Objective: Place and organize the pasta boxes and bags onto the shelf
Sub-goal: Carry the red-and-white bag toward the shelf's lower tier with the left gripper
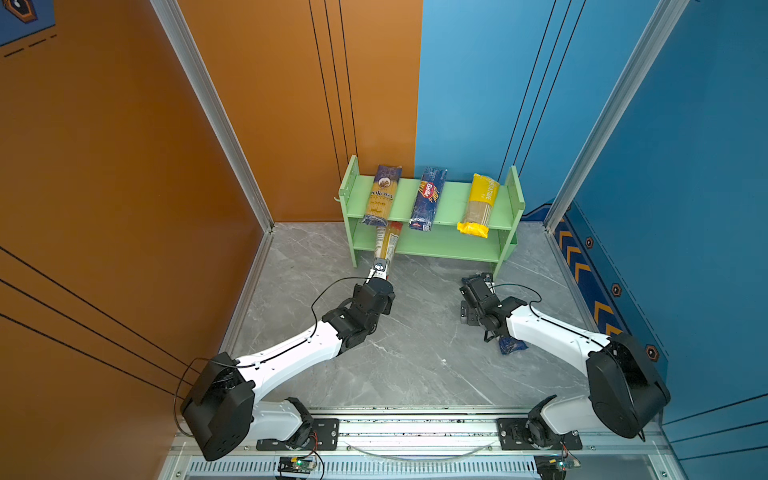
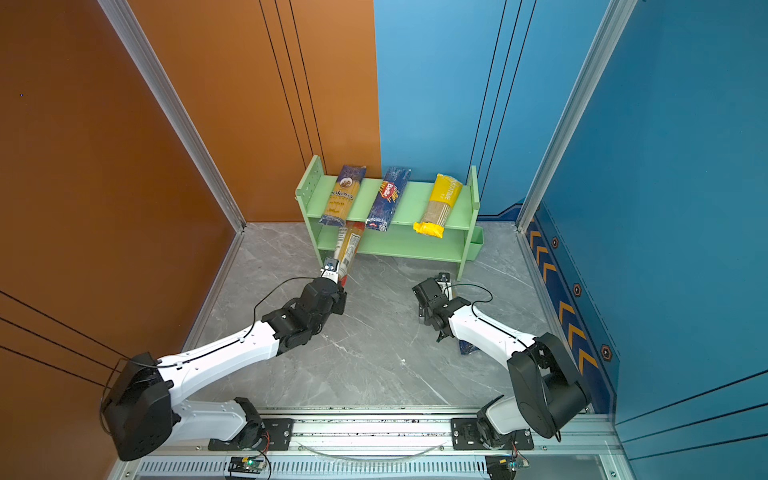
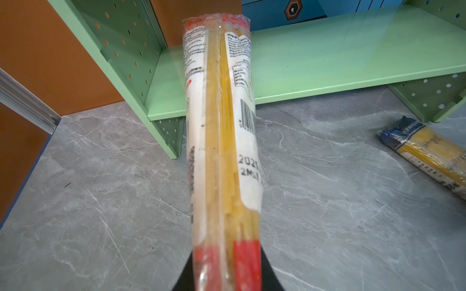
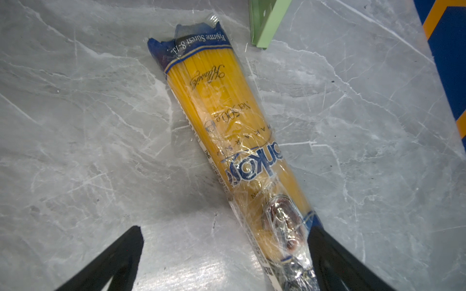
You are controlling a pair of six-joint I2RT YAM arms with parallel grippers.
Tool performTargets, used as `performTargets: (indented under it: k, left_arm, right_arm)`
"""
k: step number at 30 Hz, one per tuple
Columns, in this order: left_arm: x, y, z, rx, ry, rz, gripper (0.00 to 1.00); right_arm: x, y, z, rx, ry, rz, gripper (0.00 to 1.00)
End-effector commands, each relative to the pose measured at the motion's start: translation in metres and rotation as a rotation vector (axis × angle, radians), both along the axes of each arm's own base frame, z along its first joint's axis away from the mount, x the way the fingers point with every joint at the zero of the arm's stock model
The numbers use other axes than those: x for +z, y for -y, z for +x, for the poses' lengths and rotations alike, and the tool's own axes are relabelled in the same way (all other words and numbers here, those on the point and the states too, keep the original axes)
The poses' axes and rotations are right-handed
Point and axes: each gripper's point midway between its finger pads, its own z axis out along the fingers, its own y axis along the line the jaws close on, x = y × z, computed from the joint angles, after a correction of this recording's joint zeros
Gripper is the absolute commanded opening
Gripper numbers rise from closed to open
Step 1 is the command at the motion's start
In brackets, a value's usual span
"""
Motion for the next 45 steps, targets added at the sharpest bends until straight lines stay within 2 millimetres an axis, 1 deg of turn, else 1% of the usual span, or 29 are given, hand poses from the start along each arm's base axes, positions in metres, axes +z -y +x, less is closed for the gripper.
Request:
performTargets:
  k: [1, 3, 6, 11, 12, 14, 20, 26, 39, 45]
  left_arm:
    - [0.086, 0.016, 0.025, 0.021, 0.236, -0.195, 0.0]
    - [0.085, 0.019, 0.03, 0.02, 0.238, -0.193, 0.0]
    - [0.09, 0.024, 0.036, 0.019, 0.252, -0.201, 0.0]
    - [0.104, 0.032, 0.048, 0.014, 0.28, -0.215, 0.0]
    - [0.111, 0.035, 0.051, 0.012, 0.291, -0.222, 0.0]
    - [0.111, 0.039, 0.057, 0.011, 0.297, -0.214, 0.0]
    - [0.107, 0.046, 0.076, 0.016, 0.297, -0.227, 0.0]
    - [0.102, 0.049, 0.09, 0.028, 0.3, -0.23, 0.0]
    - [0.096, 0.051, 0.101, 0.031, 0.317, -0.218, 0.0]
    - [0.096, 0.051, 0.106, 0.033, 0.323, -0.207, 0.0]
  right_arm:
    - [-0.002, -0.002, -0.003, 0.005, 0.003, 0.012, 1.0]
    - [-0.002, -0.002, -0.003, 0.007, 0.002, 0.011, 1.0]
    - [-0.002, -0.003, -0.003, 0.008, 0.003, 0.01, 1.0]
    - [-0.001, -0.003, -0.003, 0.01, 0.008, 0.011, 1.0]
    - [-0.001, -0.003, -0.004, 0.009, 0.008, 0.01, 1.0]
    - [0.001, -0.003, -0.003, 0.009, 0.011, 0.014, 1.0]
    - [0.003, -0.003, -0.004, 0.012, 0.014, 0.016, 1.0]
    - [0.002, -0.002, -0.007, 0.012, 0.009, 0.011, 1.0]
    - [0.001, -0.003, -0.006, 0.014, 0.002, 0.007, 1.0]
    - [0.003, -0.003, -0.006, 0.016, 0.006, 0.007, 1.0]
